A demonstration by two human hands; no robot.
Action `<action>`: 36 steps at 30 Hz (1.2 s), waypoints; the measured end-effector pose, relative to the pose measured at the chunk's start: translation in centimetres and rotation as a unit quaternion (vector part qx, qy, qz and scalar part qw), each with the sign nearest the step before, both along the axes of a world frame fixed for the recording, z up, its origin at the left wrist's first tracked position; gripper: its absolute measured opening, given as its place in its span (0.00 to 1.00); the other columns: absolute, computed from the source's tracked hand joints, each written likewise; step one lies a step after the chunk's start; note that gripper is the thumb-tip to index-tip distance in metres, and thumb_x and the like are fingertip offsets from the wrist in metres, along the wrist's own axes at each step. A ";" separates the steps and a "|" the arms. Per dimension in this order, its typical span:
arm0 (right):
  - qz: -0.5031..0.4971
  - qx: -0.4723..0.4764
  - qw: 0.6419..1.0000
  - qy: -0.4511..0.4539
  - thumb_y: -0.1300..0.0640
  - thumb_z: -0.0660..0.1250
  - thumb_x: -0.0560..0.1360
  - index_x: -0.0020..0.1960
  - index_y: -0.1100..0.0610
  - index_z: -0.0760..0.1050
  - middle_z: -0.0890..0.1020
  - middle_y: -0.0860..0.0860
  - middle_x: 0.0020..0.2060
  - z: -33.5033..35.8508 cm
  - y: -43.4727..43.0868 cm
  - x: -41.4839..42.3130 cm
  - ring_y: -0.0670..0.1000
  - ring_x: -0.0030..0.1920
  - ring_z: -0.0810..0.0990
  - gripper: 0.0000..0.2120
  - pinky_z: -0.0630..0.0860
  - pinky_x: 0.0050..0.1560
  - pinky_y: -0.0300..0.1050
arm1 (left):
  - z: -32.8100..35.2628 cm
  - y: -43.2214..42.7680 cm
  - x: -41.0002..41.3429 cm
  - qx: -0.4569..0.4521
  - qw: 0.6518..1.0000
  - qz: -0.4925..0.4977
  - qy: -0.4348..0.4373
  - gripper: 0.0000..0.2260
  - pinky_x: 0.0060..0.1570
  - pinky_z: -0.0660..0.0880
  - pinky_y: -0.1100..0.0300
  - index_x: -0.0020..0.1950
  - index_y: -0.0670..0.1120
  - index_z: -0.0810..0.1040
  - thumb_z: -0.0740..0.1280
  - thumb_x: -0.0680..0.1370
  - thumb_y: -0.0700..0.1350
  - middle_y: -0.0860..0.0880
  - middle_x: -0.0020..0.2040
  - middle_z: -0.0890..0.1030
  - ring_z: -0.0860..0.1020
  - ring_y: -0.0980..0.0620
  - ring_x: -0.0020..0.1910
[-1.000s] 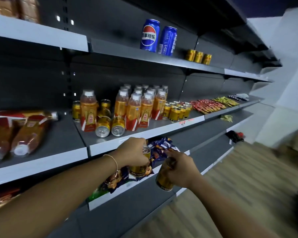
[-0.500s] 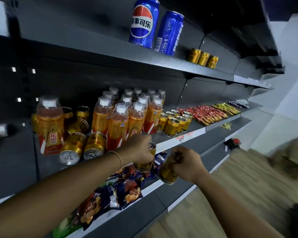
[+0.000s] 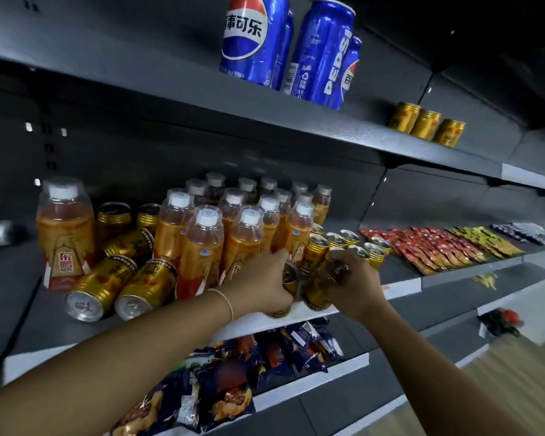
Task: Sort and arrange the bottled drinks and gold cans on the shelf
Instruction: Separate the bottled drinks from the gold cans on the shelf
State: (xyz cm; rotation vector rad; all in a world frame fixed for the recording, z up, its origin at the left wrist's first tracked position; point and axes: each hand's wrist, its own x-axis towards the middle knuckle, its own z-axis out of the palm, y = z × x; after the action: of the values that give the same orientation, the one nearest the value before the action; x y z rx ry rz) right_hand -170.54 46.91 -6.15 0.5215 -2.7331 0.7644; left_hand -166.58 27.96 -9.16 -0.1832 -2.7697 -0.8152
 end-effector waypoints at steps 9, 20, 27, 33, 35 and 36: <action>0.138 -0.003 0.990 -0.002 0.54 0.78 0.67 0.42 0.41 0.68 0.73 0.32 0.38 -2.0 1.8 -8.5 0.36 0.39 0.74 0.18 0.65 0.35 0.29 | -0.2 3.2 -3.4 0.002 0.991 0.129 -0.030 0.27 0.43 0.76 0.58 0.63 0.47 0.69 0.71 0.66 0.46 0.49 0.52 0.72 0.75 0.48 0.51; 0.198 0.123 0.971 0.057 0.40 0.72 0.68 0.62 0.48 0.76 0.81 0.47 0.54 -3.7 1.7 -12.2 0.53 0.59 0.75 0.24 0.74 0.59 0.49 | -1.2 5.5 -5.8 -0.020 0.975 0.212 -0.055 0.26 0.45 0.71 0.61 0.60 0.48 0.68 0.74 0.68 0.51 0.47 0.54 0.74 0.74 0.48 0.55; 0.230 0.172 0.953 0.094 0.32 0.63 0.71 0.52 0.45 0.77 0.80 0.45 0.45 -3.8 1.9 -14.0 0.53 0.56 0.69 0.20 0.67 0.53 0.48 | 0.2 5.8 -6.2 -0.098 0.955 0.231 -0.158 0.32 0.55 0.74 0.55 0.69 0.47 0.65 0.73 0.71 0.58 0.45 0.64 0.70 0.73 0.44 0.60; 0.275 0.074 0.955 0.076 0.41 0.59 0.80 0.48 0.51 0.81 0.83 0.49 0.41 -2.0 1.9 -15.3 0.54 0.48 0.80 0.17 0.76 0.51 0.50 | 4.6 6.8 -7.0 -0.180 0.947 0.228 -0.138 0.11 0.41 0.74 0.56 0.51 0.46 0.73 0.66 0.77 0.52 0.48 0.50 0.75 0.75 0.49 0.47; 0.275 0.021 0.957 0.088 0.48 0.61 0.80 0.46 0.54 0.81 0.84 0.51 0.39 -0.9 1.9 -16.1 0.54 0.43 0.81 0.14 0.78 0.46 0.49 | 6.2 7.0 -7.8 -0.163 0.954 0.238 -0.079 0.04 0.38 0.75 0.55 0.48 0.44 0.74 0.64 0.76 0.44 0.46 0.48 0.77 0.76 0.48 0.45; 0.270 0.001 0.959 0.087 0.51 0.62 0.80 0.47 0.55 0.81 0.84 0.52 0.40 -0.2 1.8 -16.6 0.55 0.43 0.81 0.12 0.79 0.45 0.50 | 7.0 7.1 -8.3 -0.158 0.956 0.240 -0.050 0.03 0.38 0.75 0.55 0.48 0.44 0.74 0.64 0.75 0.41 0.46 0.49 0.76 0.76 0.48 0.44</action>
State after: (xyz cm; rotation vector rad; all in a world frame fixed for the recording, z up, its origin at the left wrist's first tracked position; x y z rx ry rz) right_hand -187.13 48.72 -6.39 1.2997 -2.4407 0.7822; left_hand -174.88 35.05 -2.20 0.4725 -2.8336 -0.2634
